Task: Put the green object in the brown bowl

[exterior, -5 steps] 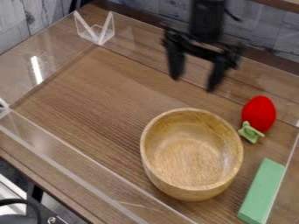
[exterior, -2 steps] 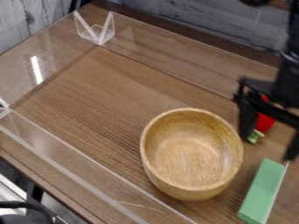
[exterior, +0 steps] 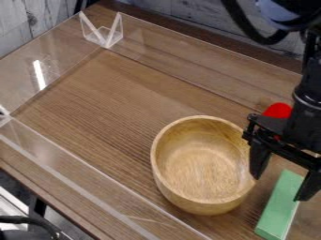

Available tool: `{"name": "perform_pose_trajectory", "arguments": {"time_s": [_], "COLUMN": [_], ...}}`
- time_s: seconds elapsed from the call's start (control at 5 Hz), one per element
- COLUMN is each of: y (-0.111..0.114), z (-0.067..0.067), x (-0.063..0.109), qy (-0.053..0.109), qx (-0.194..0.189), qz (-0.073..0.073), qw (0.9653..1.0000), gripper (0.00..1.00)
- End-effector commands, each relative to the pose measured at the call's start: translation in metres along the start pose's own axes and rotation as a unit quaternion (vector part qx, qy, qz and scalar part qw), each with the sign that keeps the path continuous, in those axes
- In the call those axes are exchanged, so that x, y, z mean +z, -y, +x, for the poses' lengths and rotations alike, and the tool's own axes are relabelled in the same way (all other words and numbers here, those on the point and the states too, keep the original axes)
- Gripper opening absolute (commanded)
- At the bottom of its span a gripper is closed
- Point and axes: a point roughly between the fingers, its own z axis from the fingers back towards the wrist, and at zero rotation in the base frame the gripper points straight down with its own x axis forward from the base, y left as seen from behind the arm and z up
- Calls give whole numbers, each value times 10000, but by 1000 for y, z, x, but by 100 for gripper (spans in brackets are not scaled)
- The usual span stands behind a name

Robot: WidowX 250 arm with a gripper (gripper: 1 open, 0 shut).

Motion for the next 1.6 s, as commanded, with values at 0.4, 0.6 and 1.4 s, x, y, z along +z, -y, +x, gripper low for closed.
{"name": "perform_pose_trajectory", "arguments": {"time_s": [0.4,0.6,1.4], "y": [-2,4,7], "z": [-4,-4,-9], "x": [-22,-27,-22], "qy": [125,196,381], "qx": [88,248,-55], "qz": [-114,-148,-224], "qw": [9998,9994,9990], "gripper": [100,100,100]}}
